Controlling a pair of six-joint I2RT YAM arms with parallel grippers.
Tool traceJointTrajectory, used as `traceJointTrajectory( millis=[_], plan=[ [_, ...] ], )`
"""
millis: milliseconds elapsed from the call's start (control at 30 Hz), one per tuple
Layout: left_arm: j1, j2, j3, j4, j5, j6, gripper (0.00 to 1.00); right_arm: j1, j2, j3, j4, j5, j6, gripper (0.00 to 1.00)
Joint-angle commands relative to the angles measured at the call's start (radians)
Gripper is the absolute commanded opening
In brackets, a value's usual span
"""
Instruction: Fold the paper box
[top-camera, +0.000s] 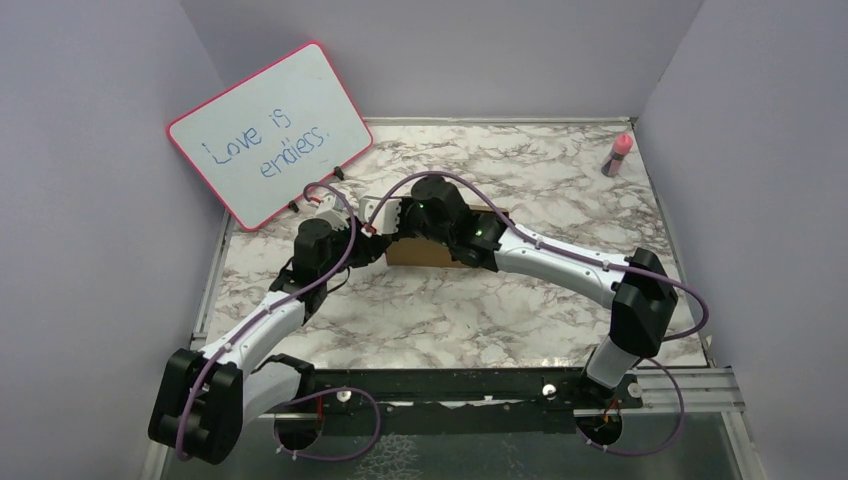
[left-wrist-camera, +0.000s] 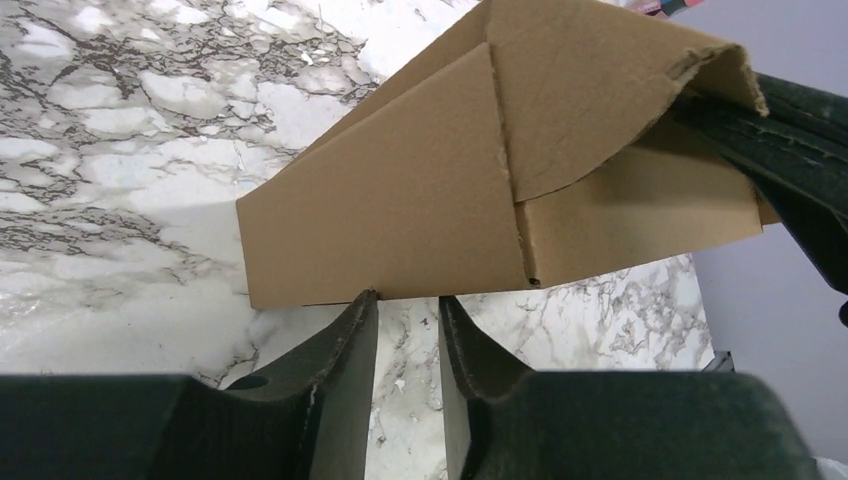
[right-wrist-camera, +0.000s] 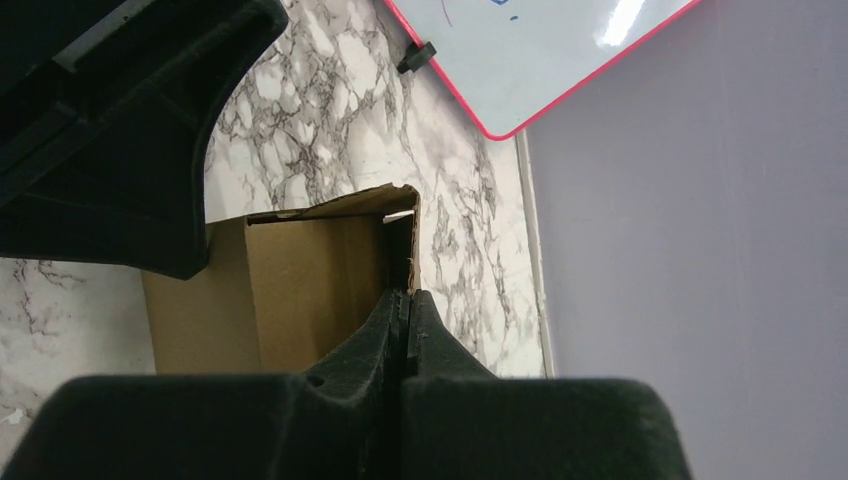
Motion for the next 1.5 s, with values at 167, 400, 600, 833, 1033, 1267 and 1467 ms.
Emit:
traceJointTrajectory(
  millis=[167, 400, 600, 833, 1033, 1267, 1467],
  plan=[
    [0.004, 0.056, 0.028, 0.048, -0.039, -0.066, 0.26, 0.043, -0.026, -0.091, -0.062, -0.025, 0.016, 0.01],
    [0.003, 0.091, 0.068, 0.052, -0.048, -0.079, 0.25, 0.051, 0.0, -0.115, -0.093, -0.039, 0.032, 0.01],
    [0.012, 0.11, 0.086, 0.055, -0.058, -0.081, 0.25, 0.06, 0.015, -0.135, -0.129, -0.039, 0.049, 0.01],
    [0.027, 0.114, 0.085, 0.055, -0.06, -0.084, 0.25, 0.062, 0.022, -0.159, -0.156, -0.045, 0.096, 0.03],
    [0.035, 0.086, 0.072, 0.052, -0.054, -0.084, 0.25, 0.062, -0.016, -0.153, -0.129, -0.02, 0.17, 0.15],
    [0.057, 0.02, 0.072, -0.02, -0.063, -0.063, 0.33, 0.06, -0.058, -0.085, -0.104, 0.07, 0.276, 0.39],
    [0.085, -0.03, 0.079, -0.085, -0.073, -0.041, 0.39, 0.058, -0.103, -0.049, -0.095, 0.123, 0.363, 0.63]
  ],
)
